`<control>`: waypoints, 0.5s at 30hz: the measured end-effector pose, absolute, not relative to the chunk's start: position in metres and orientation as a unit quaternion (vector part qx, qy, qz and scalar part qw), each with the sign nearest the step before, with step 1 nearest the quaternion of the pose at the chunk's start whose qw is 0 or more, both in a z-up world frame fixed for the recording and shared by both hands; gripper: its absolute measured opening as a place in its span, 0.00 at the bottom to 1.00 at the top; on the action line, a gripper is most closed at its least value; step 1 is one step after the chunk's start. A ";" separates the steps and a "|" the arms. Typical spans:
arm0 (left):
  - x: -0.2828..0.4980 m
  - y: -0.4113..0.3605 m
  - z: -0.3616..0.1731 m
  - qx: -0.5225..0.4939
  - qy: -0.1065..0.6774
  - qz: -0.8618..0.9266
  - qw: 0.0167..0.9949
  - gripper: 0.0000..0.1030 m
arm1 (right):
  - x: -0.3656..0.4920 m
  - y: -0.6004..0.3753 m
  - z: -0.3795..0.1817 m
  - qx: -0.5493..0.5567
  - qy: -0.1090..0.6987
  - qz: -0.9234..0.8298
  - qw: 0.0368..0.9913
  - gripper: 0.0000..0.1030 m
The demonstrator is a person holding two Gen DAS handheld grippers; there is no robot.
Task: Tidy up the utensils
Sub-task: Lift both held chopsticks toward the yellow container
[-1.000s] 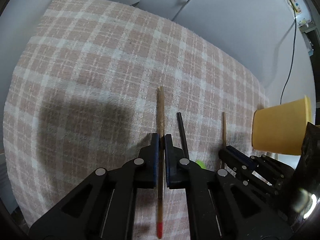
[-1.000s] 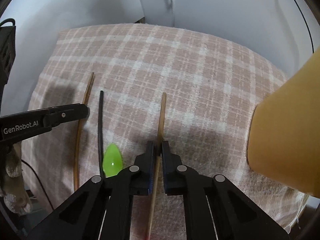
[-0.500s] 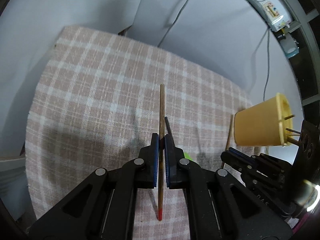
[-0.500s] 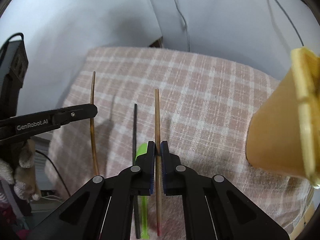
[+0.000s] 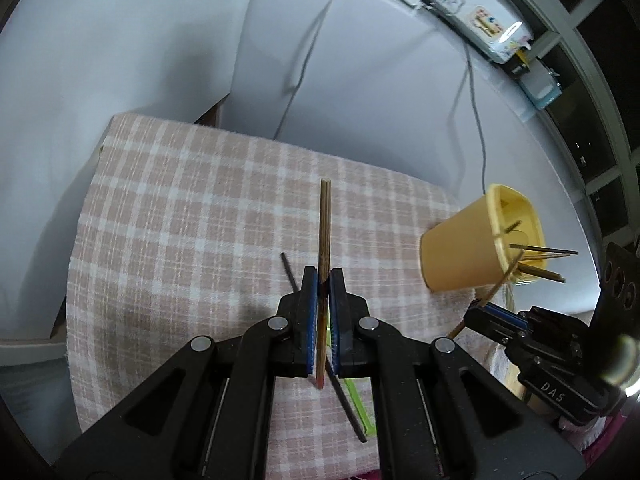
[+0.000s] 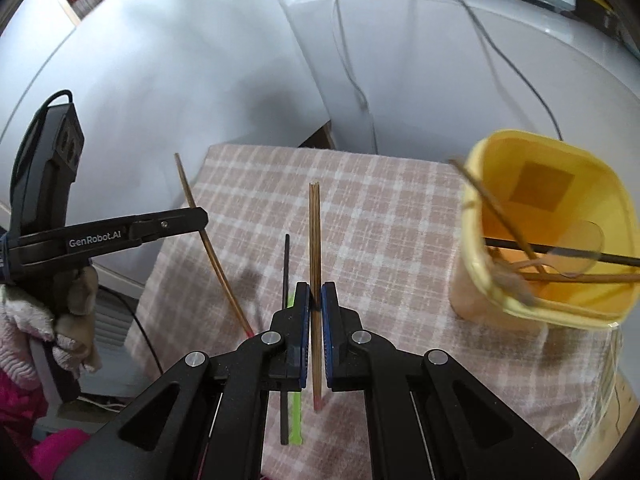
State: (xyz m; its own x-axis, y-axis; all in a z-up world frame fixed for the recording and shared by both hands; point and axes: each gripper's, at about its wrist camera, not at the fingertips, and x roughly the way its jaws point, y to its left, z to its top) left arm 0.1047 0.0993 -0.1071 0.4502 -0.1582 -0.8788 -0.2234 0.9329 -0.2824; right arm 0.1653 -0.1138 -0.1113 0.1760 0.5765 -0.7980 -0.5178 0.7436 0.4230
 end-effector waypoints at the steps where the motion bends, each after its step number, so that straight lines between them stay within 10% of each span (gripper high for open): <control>1: 0.106 0.097 -0.105 -0.185 0.521 0.018 0.833 0.03 | 0.166 -0.118 -0.110 0.031 0.532 0.356 0.768 0.04; 15: 0.127 0.044 -0.077 -0.150 0.480 -0.017 0.864 0.03 | 0.156 -0.167 -0.083 0.058 0.494 0.340 0.798 0.04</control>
